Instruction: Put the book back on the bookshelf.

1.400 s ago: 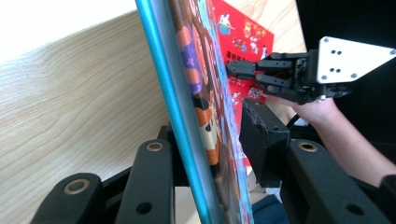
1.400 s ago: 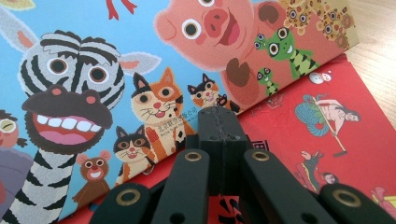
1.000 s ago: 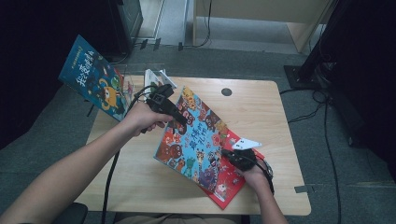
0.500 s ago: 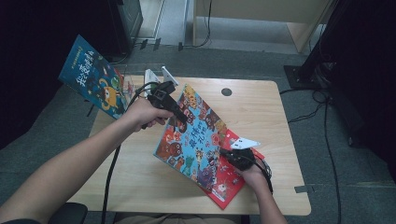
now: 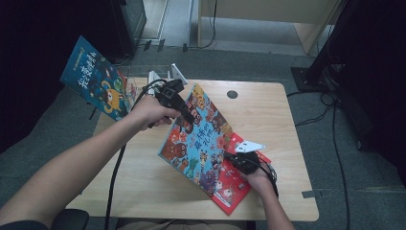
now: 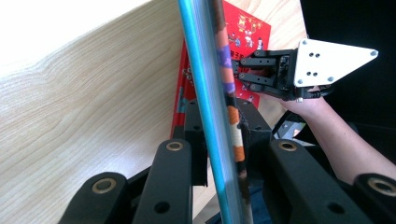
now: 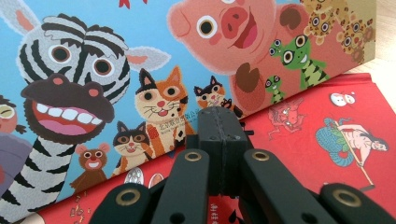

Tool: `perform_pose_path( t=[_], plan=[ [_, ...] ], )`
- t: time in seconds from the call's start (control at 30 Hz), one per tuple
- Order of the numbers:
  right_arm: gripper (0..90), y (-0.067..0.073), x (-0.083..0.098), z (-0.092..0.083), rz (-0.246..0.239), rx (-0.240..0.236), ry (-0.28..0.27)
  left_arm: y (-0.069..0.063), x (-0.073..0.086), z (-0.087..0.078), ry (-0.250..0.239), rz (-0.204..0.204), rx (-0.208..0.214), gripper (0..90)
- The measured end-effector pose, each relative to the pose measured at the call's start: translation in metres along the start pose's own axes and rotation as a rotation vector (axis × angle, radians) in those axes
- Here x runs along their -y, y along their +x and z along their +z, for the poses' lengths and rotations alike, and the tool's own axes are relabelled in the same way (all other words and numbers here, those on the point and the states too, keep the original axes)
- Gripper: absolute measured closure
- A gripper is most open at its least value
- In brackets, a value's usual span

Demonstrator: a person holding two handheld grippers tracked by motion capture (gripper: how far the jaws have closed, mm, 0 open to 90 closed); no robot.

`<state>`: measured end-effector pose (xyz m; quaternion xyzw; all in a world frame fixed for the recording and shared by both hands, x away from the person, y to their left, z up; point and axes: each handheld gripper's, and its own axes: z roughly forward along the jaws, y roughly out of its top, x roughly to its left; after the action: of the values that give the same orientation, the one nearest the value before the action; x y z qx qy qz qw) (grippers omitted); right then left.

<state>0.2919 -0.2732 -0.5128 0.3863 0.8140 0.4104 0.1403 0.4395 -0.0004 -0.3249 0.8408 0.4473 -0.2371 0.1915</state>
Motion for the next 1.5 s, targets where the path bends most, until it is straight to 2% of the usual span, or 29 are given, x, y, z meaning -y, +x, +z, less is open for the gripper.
perform_pose_path(
  t=[0.3,0.47,0.7,1.0,1.37,1.5],
  plan=[
    [90.0,0.000,-0.002,0.001,-0.001,-0.002,0.009,-0.005,-0.002,0.000,0.006,-0.005,-0.025,77.2],
    [90.0,0.000,-0.003,0.002,-0.002,-0.003,0.012,-0.004,-0.003,-0.001,0.014,-0.017,-0.019,77.8],
    [90.0,0.003,-0.006,0.005,-0.029,-0.005,0.015,-0.006,-0.005,-0.005,0.032,-0.020,-0.033,78.5],
    [90.0,0.006,-0.010,0.010,-0.049,-0.039,0.017,-0.022,-0.010,-0.009,0.059,0.020,-0.095,78.9],
    [88.1,0.007,-0.011,0.011,-0.070,-0.052,0.025,-0.025,-0.012,-0.012,0.086,0.036,-0.102,80.9],
    [86.5,0.008,-0.012,0.011,-0.078,-0.053,0.025,-0.029,-0.011,-0.015,0.105,0.063,-0.127,81.5]
  ],
)
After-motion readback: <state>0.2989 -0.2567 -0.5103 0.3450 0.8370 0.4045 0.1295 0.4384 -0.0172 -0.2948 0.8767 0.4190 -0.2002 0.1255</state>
